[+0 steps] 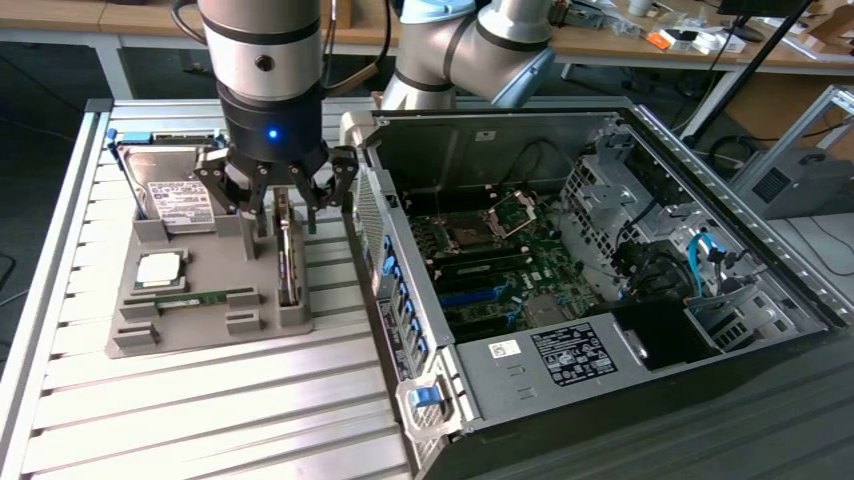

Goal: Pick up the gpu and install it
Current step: 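Pick up the gpu and move the gpu toward the slot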

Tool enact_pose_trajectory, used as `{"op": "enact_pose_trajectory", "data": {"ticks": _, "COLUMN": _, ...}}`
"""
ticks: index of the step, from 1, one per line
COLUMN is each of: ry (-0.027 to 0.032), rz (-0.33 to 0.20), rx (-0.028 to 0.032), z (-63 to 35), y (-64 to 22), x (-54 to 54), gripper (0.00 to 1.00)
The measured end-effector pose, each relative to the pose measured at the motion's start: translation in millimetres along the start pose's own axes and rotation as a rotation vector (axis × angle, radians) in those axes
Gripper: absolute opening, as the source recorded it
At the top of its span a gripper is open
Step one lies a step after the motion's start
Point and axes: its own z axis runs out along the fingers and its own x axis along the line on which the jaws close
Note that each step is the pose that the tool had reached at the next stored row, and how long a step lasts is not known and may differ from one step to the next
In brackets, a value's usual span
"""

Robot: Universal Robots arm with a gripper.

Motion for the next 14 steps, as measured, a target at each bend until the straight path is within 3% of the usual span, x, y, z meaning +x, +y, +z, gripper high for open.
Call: {"op": "enact_pose_trajectory", "data": {"ticks": 14, "ry": 0.0000, "rz": 0.000, "rx": 0.0000, "z": 3.2, "y": -0.1, "x": 0.1, "gripper": 0.54}}
